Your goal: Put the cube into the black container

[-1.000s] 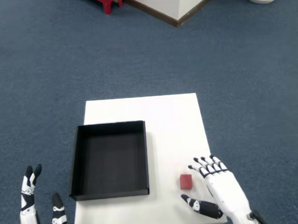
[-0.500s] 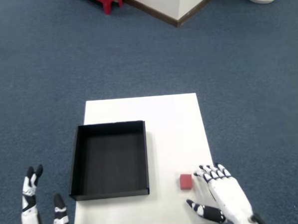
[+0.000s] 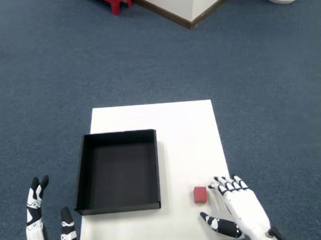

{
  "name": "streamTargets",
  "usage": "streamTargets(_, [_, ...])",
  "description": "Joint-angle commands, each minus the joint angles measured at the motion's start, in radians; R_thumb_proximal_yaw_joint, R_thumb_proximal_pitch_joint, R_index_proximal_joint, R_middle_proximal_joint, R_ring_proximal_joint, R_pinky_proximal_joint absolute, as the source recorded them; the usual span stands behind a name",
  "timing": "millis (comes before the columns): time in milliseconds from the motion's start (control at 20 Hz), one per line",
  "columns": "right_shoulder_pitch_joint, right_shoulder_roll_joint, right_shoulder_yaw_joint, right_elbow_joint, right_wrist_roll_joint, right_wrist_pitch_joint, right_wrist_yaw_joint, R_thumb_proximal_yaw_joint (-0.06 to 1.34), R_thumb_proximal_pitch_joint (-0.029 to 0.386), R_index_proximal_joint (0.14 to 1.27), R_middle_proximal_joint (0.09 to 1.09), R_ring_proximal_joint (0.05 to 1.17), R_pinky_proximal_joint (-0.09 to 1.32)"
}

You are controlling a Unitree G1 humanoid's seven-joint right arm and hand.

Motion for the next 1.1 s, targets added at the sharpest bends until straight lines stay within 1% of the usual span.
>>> streamTargets(50, [-0.043, -0.016, -0.003, -0.007, 0.018, 0.005, -0.026, 0.58, 0.034, 0.43, 0.2, 0.22, 0.0])
streamTargets(400, [-0.081, -0.001, 0.014, -0.014, -0.004, 0.022, -0.042, 0.56, 0.047, 0.43, 0.21, 0.22, 0.01])
streamTargets(1100, [-0.09, 0.013, 0.04, -0.018, -0.035, 0.042, -0.08, 0.55, 0.069, 0.44, 0.21, 0.23, 0.02])
